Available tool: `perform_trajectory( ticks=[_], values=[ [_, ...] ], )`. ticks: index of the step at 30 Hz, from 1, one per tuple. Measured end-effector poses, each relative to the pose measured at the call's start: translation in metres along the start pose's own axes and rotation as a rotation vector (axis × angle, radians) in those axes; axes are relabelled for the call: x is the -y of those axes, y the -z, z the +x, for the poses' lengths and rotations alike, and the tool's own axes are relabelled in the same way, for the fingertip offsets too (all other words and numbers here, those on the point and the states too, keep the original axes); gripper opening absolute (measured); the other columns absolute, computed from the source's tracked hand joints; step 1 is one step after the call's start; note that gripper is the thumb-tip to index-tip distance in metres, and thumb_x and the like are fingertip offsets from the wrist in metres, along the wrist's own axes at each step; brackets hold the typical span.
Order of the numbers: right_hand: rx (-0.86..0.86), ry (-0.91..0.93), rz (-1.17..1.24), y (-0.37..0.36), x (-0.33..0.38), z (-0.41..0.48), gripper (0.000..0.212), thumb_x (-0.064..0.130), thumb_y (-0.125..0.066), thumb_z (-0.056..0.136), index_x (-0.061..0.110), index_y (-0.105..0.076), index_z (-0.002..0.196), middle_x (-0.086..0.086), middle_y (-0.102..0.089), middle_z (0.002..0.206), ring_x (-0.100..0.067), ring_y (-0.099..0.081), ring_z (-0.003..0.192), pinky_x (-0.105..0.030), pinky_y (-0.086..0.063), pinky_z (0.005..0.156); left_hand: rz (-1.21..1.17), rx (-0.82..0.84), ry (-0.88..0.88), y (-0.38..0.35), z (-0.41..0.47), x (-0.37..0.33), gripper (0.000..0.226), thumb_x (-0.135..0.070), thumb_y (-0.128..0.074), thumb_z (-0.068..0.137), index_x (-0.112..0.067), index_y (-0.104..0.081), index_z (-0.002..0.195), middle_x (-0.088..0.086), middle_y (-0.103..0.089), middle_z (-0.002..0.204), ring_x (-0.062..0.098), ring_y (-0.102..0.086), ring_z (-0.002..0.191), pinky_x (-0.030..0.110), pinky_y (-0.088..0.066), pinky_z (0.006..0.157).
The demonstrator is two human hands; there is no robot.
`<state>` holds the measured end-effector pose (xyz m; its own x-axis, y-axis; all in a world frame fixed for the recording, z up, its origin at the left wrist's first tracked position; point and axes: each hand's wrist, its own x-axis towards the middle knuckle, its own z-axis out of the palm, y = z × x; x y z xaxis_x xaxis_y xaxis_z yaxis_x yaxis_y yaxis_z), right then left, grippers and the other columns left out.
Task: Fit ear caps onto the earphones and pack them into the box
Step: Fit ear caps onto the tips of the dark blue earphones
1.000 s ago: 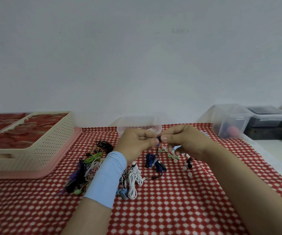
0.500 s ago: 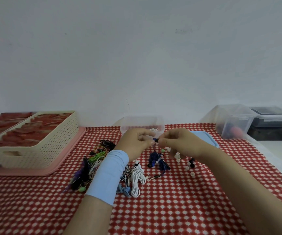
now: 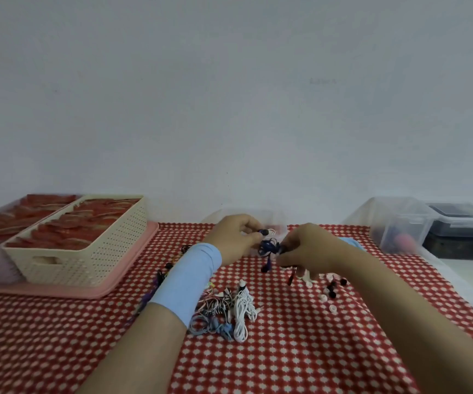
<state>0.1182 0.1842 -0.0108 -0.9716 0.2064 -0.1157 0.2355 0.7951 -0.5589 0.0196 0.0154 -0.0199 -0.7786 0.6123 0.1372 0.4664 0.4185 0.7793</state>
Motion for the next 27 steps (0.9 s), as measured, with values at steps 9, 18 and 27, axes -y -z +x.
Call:
perform_trajectory(
  ticks=[9,18,27],
  values=[
    [-0.242,0.055,0.058,0.037,0.028,0.069,0.013,0.014,-0.076,0.086,0.015,-0.075,0.099,-0.012,-0.076,0.089,-0.026,-0.072,0.067,-0.03,-0.06,0.055,0.107,-0.216,-0.004,0.046,0.048,-0.009,0.01,-0.029,-0.067,0.089,-0.028,-0.071,0.097,-0.013,-0.066,0.093,0.008,-0.06,0.088,0.022,-0.041,0.072],
    [-0.183,0.11,-0.172,-0.008,0.034,0.142,0.042,0.021,-0.076,0.089,0.017,-0.067,0.13,-0.004,-0.07,0.121,-0.017,-0.062,0.097,-0.024,-0.048,0.083,0.409,-0.087,0.158,0.051,0.07,0.043,0.02,-0.024,-0.063,0.09,-0.024,-0.073,0.107,-0.001,-0.069,0.114,0.02,-0.063,0.104,0.03,-0.049,0.087],
    [-0.046,0.16,-0.284,-0.019,0.034,0.144,0.028,0.015,-0.057,0.102,0.02,-0.074,0.123,0.001,-0.07,0.127,-0.018,-0.064,0.113,-0.026,-0.049,0.096,0.389,-0.03,0.073,0.048,0.069,0.064,0.036,-0.028,-0.062,0.092,-0.023,-0.064,0.128,0.002,-0.052,0.142,0.021,-0.056,0.122,0.03,-0.043,0.099]
  ],
)
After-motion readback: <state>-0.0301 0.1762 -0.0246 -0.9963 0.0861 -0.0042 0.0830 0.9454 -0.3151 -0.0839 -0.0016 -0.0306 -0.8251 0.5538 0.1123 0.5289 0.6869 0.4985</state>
